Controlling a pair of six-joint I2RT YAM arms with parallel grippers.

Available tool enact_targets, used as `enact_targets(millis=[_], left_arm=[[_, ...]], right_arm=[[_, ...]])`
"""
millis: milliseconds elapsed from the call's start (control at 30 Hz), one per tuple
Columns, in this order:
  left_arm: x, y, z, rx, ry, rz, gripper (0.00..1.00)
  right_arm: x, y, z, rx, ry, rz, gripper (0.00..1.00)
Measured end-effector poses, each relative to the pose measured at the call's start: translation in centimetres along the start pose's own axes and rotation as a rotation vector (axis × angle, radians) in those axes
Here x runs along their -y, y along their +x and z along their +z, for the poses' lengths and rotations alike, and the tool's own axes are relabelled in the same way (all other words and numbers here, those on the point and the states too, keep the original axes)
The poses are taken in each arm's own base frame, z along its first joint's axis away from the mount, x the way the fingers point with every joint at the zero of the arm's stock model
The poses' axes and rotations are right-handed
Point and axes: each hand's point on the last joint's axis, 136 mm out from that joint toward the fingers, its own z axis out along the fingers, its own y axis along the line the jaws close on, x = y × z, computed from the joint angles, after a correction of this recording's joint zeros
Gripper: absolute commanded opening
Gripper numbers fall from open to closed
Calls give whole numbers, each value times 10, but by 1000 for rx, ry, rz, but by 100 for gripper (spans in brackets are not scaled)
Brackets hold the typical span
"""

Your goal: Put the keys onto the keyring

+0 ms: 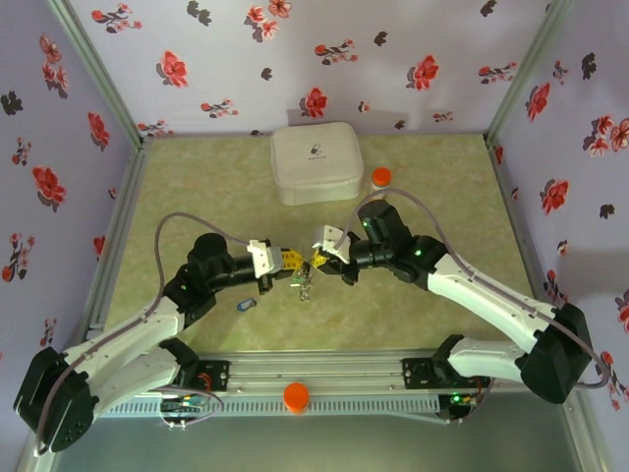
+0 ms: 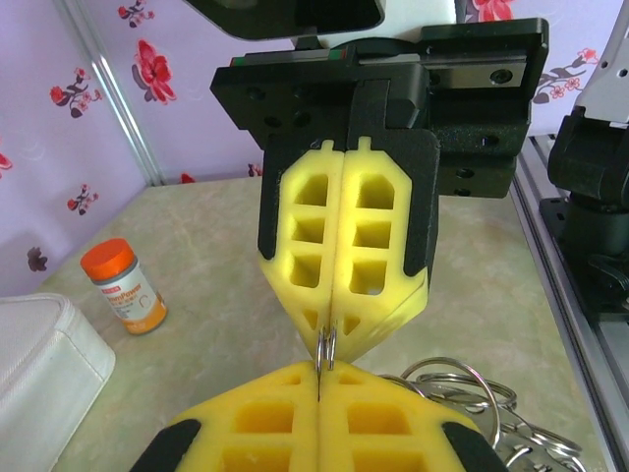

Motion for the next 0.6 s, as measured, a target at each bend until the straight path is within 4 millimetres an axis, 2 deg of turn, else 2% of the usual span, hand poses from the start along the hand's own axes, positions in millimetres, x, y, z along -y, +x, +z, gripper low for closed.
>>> enact_targets(millis=[333,600], left_arm=[[1,7,3,-18,14,-15,0],[2,4,3,-7,22,-10,0]], right_arm=[[-1,10,6,-38,-20,27,1],[-2,8,5,-34,-23,26,20]])
